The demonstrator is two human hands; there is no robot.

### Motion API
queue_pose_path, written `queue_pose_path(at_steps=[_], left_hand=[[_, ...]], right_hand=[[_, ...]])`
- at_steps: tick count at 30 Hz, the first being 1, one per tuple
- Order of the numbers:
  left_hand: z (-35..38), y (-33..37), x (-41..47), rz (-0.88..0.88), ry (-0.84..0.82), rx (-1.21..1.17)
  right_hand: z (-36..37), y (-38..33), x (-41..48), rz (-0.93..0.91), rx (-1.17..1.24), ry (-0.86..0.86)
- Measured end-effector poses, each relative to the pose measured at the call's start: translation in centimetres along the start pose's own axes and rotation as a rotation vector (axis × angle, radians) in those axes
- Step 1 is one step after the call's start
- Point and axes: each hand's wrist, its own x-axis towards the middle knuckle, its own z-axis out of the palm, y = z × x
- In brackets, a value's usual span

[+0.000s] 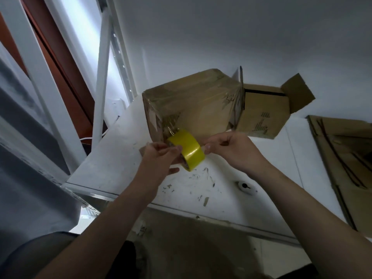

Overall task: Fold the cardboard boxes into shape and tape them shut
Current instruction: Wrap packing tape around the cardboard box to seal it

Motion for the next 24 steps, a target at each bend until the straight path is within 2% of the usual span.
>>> queue_pose_path(at_steps=[2,6,8,14,19,21,24], left_hand=[[0.2,0.0,0.1,0.031,0.022,0.008],[0.9,-0.3,0.0,0.101,0.126,-0.071],[1.2,-0.4,0.1,0.128,0.142,-0.050],[1.9,-0.5,0.2,0.175,0.129,-0.022],[2.0,-0.1,0.2,0.180,0.116,-0.039],[2.0,-0.1,0.4,0.175,0.102,-0.052],[1.8,-0.3,0.8,0.181,0.104,-0.068]], right_hand=[[-1.6,1.4,-0.5,0.068,-0.180,-0.052],[-4.0,5.7,-2.3,0.411,-0.805,-0.118],[-4.5,7.2,-3.3,0.507,-0.898,-0.141],[-4.2,9.1,-4.1,0.468,-0.881,-0.140],[-3.8,8.6,-2.9,0.412,-0.736,-0.146],[-3.6,7.3,-2.3,0.411,-0.559,-0.110],[-3.3,4.0,-1.7,0.363,-0.080,-0.088]])
